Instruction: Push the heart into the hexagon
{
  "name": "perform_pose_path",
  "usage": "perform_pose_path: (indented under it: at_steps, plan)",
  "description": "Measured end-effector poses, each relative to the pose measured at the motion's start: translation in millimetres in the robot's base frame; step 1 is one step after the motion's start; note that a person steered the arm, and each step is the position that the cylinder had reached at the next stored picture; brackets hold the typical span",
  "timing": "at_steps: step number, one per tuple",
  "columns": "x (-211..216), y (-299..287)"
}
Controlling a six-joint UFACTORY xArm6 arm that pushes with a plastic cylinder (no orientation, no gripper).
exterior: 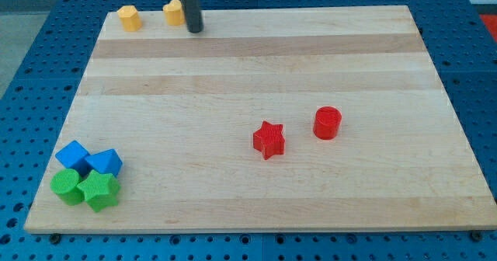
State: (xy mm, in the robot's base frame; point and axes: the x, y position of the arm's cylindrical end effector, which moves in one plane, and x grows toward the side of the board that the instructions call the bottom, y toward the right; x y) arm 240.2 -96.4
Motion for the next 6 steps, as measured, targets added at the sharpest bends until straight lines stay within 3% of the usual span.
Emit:
perform_pose_path:
  at_steps: [1,2,6]
  plan:
    - [-44,38]
    - [-48,39]
    - [-48,-33]
